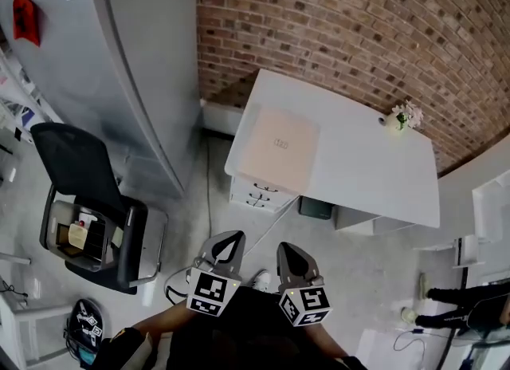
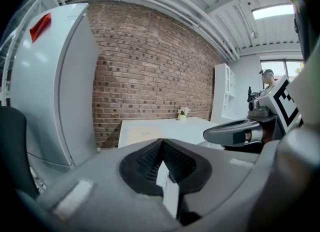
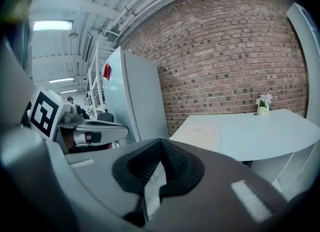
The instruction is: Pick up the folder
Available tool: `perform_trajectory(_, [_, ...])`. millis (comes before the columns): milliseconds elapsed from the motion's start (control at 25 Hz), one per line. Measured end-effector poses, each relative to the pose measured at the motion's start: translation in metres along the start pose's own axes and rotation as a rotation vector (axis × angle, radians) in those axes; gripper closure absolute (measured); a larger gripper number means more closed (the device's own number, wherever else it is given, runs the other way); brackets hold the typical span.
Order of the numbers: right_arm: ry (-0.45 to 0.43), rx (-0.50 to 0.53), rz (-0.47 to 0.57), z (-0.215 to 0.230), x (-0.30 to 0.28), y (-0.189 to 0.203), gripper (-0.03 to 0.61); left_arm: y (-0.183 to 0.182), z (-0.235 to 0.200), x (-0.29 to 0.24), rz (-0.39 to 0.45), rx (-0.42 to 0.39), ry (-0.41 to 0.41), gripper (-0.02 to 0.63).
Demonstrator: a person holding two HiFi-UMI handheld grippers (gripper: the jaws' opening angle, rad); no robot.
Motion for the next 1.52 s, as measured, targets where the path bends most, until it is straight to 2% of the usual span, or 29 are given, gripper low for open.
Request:
perform_trajectory(560, [-0.05, -0.042, 0.057, 0.081, 0.029, -0.004, 0.577, -0.016, 0.066, -0.045, 0.007, -0.04, -0.055, 0.612])
perform_trajectory(880, [-0.082, -0.073, 0.079, 0.123, 0.043, -0.001, 0.577, -0.019, 0.106, -0.065, -0.033, -0.076, -0.08, 0.612])
perform_trajectory(1040, [-0.08, -0.084, 0.064, 0.131, 0.041, 0.0, 0.577, -0.023, 0.107, -0.074, -0.049, -0.069, -0.083, 0.612])
perform_trajectory(1240, [-0.058, -0.09, 0.046, 0.141, 0.029, 0.001, 0.577, -0.025, 0.101, -0.093, -0.061, -0.076, -0.049, 0.612])
perform_trajectory(1520, [-0.005, -0.081, 0.008, 0.14, -0.012, -0.011, 0.577, -0.029, 0.058, -0.123, -0.063, -0.051, -0.002, 0.612])
Point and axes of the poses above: the fingertips, and each gripper's own axes: x backward along the fingers, z to its right, y out of its underside, the point moved 9 cm from there along x, backward along the fingers
